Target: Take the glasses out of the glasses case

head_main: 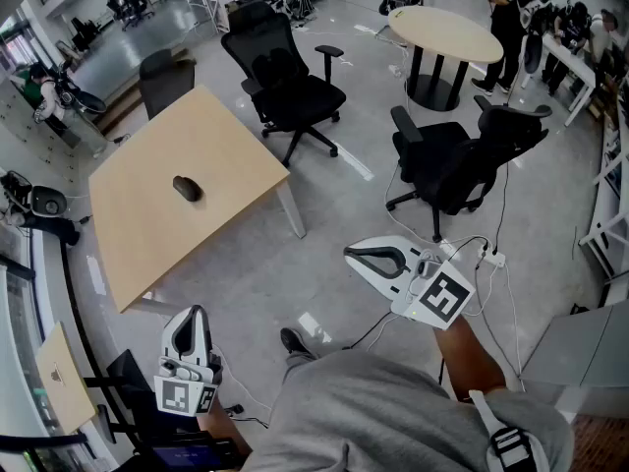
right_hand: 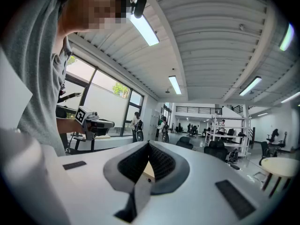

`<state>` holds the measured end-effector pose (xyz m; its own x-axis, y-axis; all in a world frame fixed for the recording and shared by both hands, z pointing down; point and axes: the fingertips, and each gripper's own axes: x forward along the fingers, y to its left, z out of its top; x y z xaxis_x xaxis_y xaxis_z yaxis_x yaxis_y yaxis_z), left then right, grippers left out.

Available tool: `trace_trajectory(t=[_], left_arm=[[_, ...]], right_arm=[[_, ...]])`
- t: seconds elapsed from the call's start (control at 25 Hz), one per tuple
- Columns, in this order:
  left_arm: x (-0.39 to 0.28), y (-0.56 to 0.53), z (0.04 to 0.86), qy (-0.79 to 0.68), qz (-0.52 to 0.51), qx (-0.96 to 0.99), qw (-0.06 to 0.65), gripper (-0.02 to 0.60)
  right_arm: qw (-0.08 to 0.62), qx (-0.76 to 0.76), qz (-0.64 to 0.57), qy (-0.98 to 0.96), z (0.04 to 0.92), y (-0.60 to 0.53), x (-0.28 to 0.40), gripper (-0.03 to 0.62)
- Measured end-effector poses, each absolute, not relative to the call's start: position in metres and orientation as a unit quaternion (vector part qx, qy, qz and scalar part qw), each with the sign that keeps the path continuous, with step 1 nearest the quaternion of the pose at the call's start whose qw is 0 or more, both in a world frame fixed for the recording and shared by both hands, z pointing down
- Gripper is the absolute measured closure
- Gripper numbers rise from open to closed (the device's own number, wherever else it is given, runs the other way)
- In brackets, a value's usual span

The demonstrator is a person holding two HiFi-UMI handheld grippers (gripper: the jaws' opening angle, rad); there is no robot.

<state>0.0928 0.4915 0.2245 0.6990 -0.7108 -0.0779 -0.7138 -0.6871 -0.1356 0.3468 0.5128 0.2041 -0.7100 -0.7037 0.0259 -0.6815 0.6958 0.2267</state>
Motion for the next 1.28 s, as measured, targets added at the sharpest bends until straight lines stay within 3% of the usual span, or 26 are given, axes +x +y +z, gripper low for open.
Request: trace_trajectory(t=[0.64, 1.28], left_arm=[[0.06, 0.495, 0.245, 0.409, 0.005, -0.911, 0.057, 0.577], [-0.027, 0.392, 0.233, 0.41, 0.007, -0.909, 0.072, 0.577]], right_arm=[[0.043, 0.355, -0.046, -0.933, 0.215, 0.501, 0.318, 0.586], [0.041, 0.361, -0.04, -0.931, 0.214, 0.39, 0.226, 0.586]])
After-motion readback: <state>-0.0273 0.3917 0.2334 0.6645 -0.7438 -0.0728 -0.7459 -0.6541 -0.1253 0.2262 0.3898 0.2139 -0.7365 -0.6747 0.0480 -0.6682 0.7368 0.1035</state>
